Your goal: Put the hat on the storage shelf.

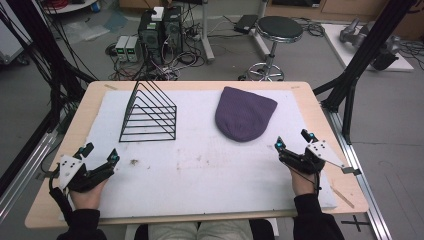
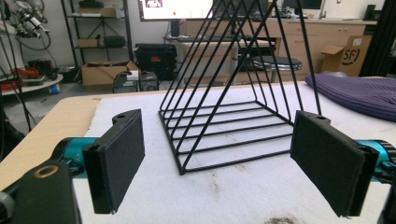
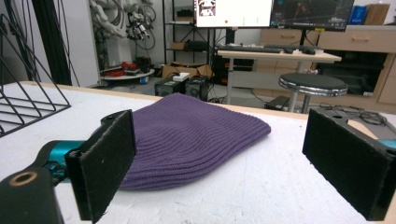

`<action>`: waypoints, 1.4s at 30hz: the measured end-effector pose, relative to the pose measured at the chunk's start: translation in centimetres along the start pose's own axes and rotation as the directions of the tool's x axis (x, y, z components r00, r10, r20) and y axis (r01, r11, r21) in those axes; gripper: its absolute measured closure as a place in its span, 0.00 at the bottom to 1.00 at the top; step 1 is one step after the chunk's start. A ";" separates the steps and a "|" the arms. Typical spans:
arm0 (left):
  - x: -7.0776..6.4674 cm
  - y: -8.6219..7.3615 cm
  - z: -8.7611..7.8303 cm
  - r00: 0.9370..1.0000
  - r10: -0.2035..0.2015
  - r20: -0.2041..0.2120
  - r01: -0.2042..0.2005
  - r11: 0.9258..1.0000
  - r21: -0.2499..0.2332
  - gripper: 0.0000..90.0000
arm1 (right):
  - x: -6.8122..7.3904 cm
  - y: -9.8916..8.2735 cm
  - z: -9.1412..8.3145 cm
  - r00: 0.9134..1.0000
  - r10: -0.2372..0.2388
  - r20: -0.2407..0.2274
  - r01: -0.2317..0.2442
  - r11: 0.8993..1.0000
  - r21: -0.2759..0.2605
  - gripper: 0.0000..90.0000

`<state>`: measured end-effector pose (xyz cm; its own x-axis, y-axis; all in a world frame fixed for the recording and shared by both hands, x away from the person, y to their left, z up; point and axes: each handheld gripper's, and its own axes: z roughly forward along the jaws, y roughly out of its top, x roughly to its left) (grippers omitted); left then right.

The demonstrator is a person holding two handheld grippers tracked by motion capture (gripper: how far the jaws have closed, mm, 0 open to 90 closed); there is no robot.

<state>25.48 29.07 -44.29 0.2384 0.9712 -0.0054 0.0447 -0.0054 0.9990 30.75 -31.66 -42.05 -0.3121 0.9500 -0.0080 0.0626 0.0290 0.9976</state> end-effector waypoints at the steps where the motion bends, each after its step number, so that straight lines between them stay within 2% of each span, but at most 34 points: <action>1: -0.1 0.0 0.0 1.000 0.006 0.006 -0.006 1.000 -0.003 0.20 | 0.0 0.0 -0.1 1.000 0.008 0.000 -0.008 1.000 0.001 0.10; 10: -0.1 -0.1 0.1 1.000 0.006 0.008 -0.006 1.000 0.003 0.20 | -0.1 0.0 0.0 1.000 -0.003 -0.001 0.004 1.000 0.007 0.10; 14: -0.1 -0.1 0.1 1.000 0.007 0.009 -0.007 1.000 0.007 0.20 | -0.3 0.1 0.0 1.000 0.008 0.002 -0.008 1.000 0.005 0.10; 17: -0.1 -0.2 0.2 1.000 0.005 0.009 -0.005 1.000 0.012 0.20 | -0.6 0.3 0.1 0.999 0.042 0.006 -0.042 0.999 0.006 0.10; 23: -0.3 -0.2 0.3 1.000 0.010 0.015 -0.010 1.000 0.015 0.20 | -1.1 1.2 0.4 0.998 0.060 0.004 -0.060 0.998 0.007 0.10; 27: -0.5 -0.3 0.5 1.000 0.006 0.019 -0.006 1.000 0.020 0.20 | -1.3 2.3 1.1 0.999 0.038 -0.006 -0.038 0.999 0.017 0.10; 35: -0.5 -0.4 0.6 1.000 0.010 0.023 -0.010 1.000 0.024 0.20 | -1.3 4.2 3.3 0.998 -0.013 -0.061 0.017 0.998 0.062 0.10; 39: -0.4 -0.4 0.6 1.000 0.010 0.022 -0.010 1.000 0.026 0.20 | -1.2 4.7 4.3 0.994 -0.048 -0.099 0.057 0.994 0.092 0.10; 42: -0.5 -0.4 0.7 1.000 0.008 0.021 -0.008 1.000 0.024 0.20 | -1.1 4.9 5.2 0.988 -0.053 -0.144 0.069 0.992 0.108 0.10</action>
<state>26.01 28.41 -44.70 0.2586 0.9660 0.0014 0.0660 -0.0191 0.9976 36.32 -30.97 -37.47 -0.4480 0.8926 -0.0513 0.1431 0.1283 0.9814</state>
